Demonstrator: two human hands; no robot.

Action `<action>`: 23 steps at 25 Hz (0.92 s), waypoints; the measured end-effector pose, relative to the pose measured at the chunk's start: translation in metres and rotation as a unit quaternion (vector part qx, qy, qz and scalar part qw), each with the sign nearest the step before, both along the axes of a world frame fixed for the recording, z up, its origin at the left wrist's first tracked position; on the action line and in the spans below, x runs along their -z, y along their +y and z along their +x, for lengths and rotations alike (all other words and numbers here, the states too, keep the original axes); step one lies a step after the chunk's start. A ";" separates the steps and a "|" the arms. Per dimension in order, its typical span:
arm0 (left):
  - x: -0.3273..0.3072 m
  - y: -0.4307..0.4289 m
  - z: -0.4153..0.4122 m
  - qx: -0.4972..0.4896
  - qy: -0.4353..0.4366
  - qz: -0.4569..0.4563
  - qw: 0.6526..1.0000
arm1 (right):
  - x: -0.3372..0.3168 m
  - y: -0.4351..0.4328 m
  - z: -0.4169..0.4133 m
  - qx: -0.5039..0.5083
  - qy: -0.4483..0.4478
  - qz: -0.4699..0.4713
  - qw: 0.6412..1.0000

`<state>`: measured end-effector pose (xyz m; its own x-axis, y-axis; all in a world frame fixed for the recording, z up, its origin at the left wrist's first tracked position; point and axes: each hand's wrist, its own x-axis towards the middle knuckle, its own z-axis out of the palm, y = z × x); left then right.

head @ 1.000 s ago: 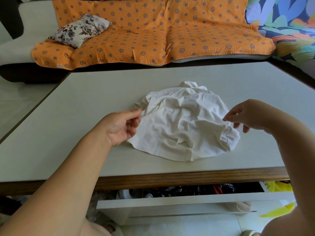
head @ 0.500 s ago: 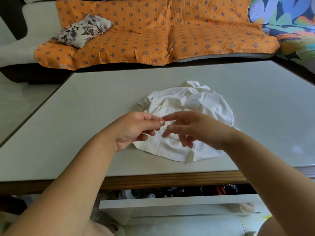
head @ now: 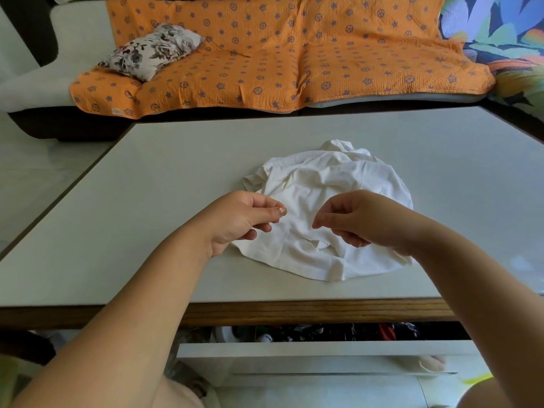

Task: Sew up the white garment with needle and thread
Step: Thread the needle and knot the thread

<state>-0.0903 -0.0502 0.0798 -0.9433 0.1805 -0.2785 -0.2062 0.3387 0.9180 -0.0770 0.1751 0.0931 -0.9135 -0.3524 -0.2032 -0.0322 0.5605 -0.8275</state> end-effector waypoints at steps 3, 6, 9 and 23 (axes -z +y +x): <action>0.001 0.001 0.001 0.005 0.018 -0.039 0.999 | -0.001 0.004 0.000 -0.002 0.026 0.038 0.999; 0.002 0.001 0.001 0.004 0.038 -0.053 0.998 | 0.000 0.007 -0.004 0.004 0.049 0.066 0.997; 0.003 0.001 -0.001 0.002 0.069 -0.063 0.996 | -0.002 0.011 -0.005 0.004 0.058 0.088 0.994; 0.007 0.021 -0.006 -0.187 -0.103 0.419 0.882 | 0.005 -0.002 -0.001 0.052 0.064 0.041 0.996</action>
